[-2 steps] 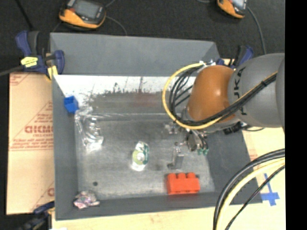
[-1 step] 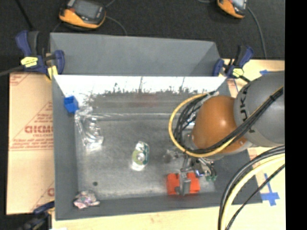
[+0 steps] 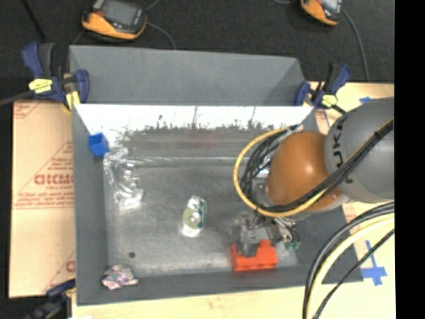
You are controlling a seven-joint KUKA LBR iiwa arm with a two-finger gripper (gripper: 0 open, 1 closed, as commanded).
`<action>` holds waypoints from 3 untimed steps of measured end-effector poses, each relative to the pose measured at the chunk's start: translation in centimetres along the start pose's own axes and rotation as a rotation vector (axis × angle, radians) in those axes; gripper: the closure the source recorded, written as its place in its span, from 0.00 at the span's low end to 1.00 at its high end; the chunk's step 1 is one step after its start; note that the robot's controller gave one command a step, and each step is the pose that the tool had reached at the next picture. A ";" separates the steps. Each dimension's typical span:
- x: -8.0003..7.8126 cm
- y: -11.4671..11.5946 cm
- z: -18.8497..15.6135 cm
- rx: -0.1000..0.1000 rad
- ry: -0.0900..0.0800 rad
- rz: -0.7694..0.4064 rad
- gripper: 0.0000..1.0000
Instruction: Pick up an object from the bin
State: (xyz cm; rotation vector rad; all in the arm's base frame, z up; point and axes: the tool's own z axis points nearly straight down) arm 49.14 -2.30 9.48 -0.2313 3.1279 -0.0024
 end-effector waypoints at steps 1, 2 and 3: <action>-0.3 1.4 -7.7 0.001 -0.005 -0.029 1.00; 1.4 0.9 -7.2 -0.002 0.004 -0.369 1.00; 1.1 5.3 -7.6 -0.002 0.005 0.182 1.00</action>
Offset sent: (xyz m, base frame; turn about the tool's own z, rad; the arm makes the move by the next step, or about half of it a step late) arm -0.0014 0.0149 0.0721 -0.0244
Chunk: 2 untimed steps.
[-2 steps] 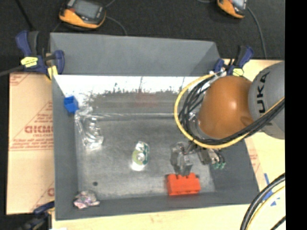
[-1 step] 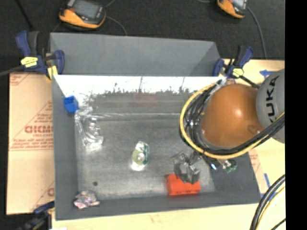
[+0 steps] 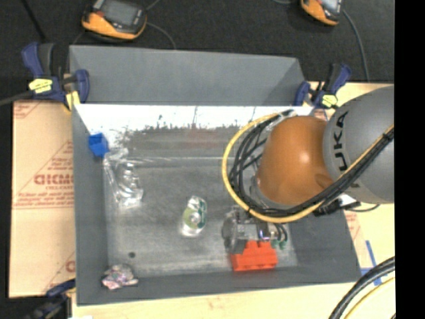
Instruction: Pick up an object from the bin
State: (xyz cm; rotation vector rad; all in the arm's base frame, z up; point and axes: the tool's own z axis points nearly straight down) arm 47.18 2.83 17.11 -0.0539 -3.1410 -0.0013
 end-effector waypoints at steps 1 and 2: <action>-6.3 0.9 0.4 0.000 -0.006 0.251 1.00; -6.0 0.8 3.0 0.001 0.000 0.693 1.00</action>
Offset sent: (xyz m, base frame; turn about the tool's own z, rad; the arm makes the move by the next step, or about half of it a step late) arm 0.0609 0.0072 -0.0047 0.2528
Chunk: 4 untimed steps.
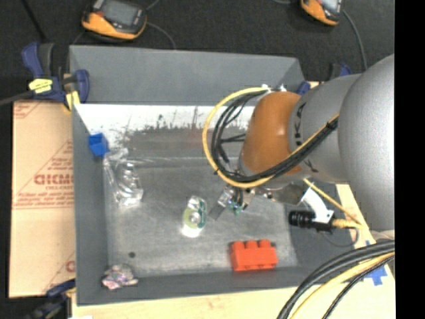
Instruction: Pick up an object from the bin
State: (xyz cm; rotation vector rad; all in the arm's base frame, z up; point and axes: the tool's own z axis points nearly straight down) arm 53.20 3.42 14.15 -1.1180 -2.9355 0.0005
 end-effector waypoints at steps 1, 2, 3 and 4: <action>-3.6 3.3 1.3 -0.003 -0.004 0.154 1.00; 2.0 -4.4 4.6 0.003 0.001 -0.264 1.00; 0.2 -0.9 1.7 -0.002 -0.007 -0.725 1.00; -2.8 -5.3 7.3 0.002 -0.001 -0.822 1.00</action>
Offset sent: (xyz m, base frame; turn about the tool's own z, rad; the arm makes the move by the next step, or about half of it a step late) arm 0.0474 0.0021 -0.0131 0.1566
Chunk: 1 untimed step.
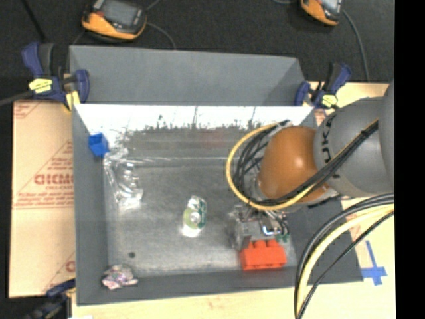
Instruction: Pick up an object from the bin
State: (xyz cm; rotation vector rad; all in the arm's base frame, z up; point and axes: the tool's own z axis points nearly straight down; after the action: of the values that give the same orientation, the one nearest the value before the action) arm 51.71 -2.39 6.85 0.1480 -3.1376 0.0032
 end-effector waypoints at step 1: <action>-4.7 0.7 -2.4 0.000 -0.010 -0.005 1.00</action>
Offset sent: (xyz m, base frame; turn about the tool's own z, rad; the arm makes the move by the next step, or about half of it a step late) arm 0.0430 0.0128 0.0215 -0.0030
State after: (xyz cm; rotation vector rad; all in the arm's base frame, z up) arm 56.36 -1.22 9.22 0.1558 -3.1468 0.0025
